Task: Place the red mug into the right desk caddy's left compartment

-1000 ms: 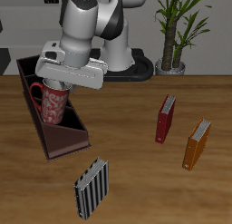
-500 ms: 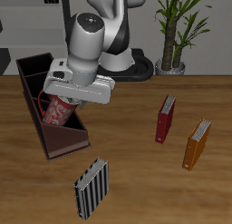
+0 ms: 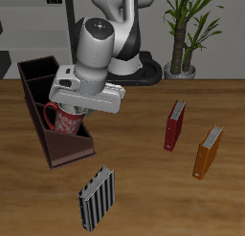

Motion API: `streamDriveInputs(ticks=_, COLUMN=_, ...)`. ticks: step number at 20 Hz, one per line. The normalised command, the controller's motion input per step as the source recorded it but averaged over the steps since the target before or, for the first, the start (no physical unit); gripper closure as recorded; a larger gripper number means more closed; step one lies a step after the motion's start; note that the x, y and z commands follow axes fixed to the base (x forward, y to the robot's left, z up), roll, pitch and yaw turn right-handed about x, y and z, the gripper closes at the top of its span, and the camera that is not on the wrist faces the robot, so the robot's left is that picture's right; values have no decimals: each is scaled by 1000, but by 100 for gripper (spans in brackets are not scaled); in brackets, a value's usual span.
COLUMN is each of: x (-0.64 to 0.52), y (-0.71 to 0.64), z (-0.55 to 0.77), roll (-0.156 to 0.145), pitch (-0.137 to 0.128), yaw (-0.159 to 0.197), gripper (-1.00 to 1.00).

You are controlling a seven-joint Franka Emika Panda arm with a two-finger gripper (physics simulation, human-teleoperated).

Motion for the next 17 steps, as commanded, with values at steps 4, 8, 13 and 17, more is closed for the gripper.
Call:
streamDriveInputs(ticks=4, x=7, y=61, z=83, roll=2, pitch=12, yaw=0, gripper=-100)
streamDriveInputs(ticks=8, x=-46, y=-15, z=168, roll=-11, pitch=-9, yaw=-15, gripper=-100)
streamDriveInputs(ticks=13, x=-158, y=8, z=259, roll=0, pitch=-24, yaw=-4, gripper=-100)
streamDriveInputs(ticks=17, x=-252, y=129, z=231, roll=34, pitch=-28, yaw=-24, gripper=-100)
